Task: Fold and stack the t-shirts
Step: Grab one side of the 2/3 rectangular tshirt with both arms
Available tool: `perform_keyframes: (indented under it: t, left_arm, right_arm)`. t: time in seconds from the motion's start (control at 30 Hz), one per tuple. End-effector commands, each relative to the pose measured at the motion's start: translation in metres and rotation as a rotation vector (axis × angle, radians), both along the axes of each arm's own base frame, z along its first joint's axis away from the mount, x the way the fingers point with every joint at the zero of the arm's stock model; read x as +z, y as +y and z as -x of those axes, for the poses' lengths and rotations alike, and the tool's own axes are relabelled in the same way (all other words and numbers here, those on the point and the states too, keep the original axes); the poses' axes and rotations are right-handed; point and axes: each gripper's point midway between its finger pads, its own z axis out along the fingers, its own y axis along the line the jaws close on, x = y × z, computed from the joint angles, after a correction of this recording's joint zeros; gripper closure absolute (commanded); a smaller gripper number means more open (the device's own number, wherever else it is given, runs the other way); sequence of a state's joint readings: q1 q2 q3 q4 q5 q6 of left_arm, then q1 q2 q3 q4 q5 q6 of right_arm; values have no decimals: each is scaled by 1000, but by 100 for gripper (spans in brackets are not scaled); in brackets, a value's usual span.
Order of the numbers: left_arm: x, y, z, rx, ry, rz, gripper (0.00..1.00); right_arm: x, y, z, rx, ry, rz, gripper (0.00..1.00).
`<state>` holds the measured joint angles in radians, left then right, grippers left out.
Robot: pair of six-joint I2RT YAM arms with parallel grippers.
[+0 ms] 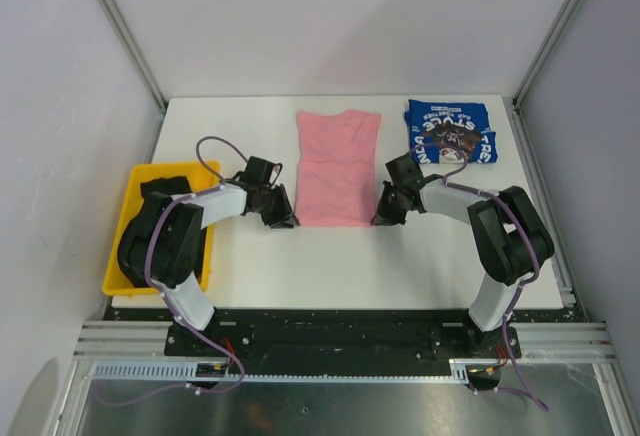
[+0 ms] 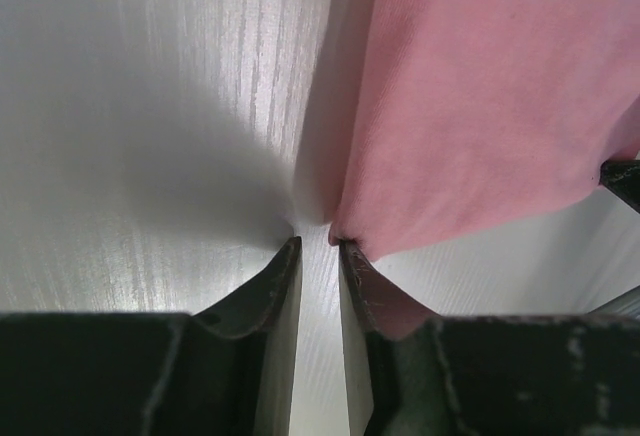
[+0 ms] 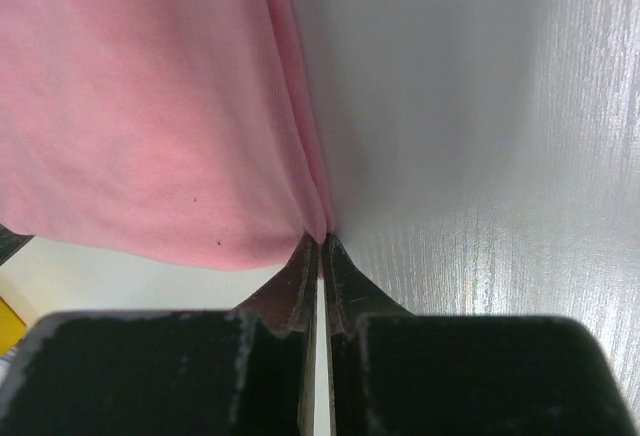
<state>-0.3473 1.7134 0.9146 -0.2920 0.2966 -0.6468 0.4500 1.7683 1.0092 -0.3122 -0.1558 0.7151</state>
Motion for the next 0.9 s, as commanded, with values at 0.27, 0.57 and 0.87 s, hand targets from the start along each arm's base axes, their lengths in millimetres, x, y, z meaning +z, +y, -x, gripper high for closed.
perform_keyframes:
  t: [0.27,0.57,0.87]
  left_arm:
    - [15,-21,-20,-22,-59,53,79]
    - [17,-2,-31,75,-111,-43,100]
    - [29,13,-29,101,-154,-96,100]
  right_arm:
    - [-19,-7,1,-7,26,30,97]
    - [-23,-11,1,-12,33,42,98]
    - [-20,-18,-2,-20,28,50,99]
